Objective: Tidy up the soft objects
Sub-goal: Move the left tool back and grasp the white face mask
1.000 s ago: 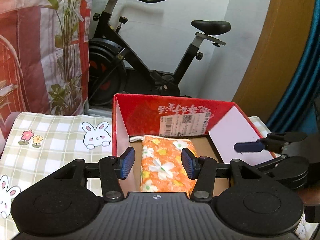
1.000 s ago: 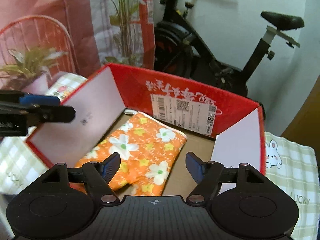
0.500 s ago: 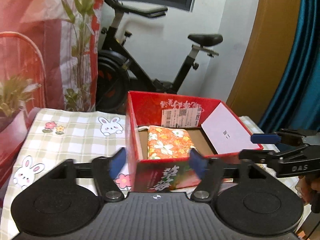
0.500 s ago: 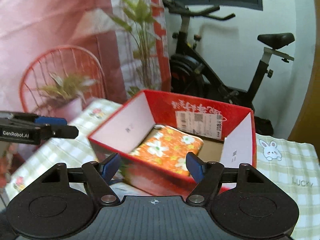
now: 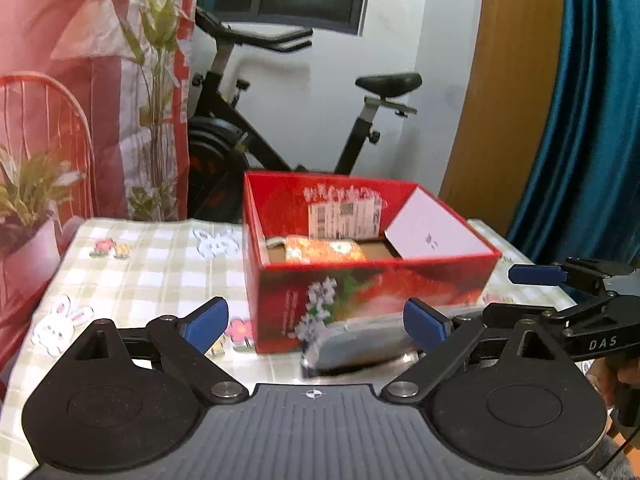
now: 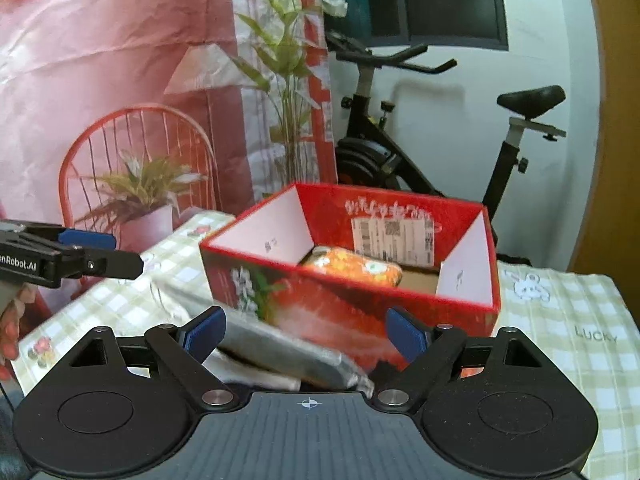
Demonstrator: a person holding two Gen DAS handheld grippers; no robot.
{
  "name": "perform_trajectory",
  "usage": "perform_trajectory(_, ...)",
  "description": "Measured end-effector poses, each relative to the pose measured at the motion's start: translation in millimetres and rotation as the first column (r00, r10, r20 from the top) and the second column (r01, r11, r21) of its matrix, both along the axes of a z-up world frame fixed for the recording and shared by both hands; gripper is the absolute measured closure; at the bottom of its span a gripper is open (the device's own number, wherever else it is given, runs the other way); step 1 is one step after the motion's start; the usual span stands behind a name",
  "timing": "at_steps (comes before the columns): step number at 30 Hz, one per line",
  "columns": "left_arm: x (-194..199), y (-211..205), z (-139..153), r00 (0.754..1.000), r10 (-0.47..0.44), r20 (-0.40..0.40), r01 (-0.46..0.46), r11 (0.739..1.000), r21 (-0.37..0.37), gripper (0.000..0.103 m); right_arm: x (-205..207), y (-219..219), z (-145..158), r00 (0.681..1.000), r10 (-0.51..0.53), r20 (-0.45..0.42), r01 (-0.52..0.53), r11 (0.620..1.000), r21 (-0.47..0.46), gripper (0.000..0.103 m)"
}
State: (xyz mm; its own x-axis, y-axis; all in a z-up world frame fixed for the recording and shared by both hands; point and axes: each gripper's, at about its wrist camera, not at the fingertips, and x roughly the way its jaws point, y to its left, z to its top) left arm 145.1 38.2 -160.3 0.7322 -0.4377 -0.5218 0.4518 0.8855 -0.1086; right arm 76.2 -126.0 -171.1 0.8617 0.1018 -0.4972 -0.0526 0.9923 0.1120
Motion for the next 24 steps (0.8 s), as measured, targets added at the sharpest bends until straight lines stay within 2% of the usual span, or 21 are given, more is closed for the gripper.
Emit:
perform_trajectory(10,8,-8,-33,0.997,-0.031,-0.076,0.034,0.999,0.041,0.008,12,3,-33,0.997,0.014,-0.07,-0.014,1.0,-0.005,0.025)
perform_trajectory(15,17,-18,-48,0.995,-0.064,-0.082,0.068,0.996,0.057,0.011,23,1,-45,0.996,0.026,-0.09,-0.026,1.0,0.003,0.036)
perform_trajectory(18,26,-24,-53,0.993,-0.078,-0.085,0.083,0.995,0.052,0.017,28,-1,-51,0.994,0.03,-0.101,-0.029,1.0,0.005,0.041)
perform_trajectory(19,28,-25,-55,0.993,-0.081,-0.084,0.085,0.995,0.048,0.019,31,-2,-53,0.994,0.03,-0.106,-0.029,1.0,0.007,0.043)
perform_trajectory(21,33,-28,-56,0.992,-0.091,-0.082,0.094,0.995,0.033,0.028,34,-5,-54,0.993,0.031,-0.11,-0.029,0.999,0.014,0.054)
perform_trajectory(23,37,-29,-57,0.991,-0.098,-0.089,0.1,0.995,0.017,0.05,35,-6,-54,0.994,0.029,-0.102,-0.028,1.0,0.011,0.064)
perform_trajectory(24,37,-29,-58,0.992,-0.09,-0.086,0.092,0.996,0.016,0.054,35,-6,-53,0.995,0.023,-0.097,-0.023,1.0,0.001,0.069)
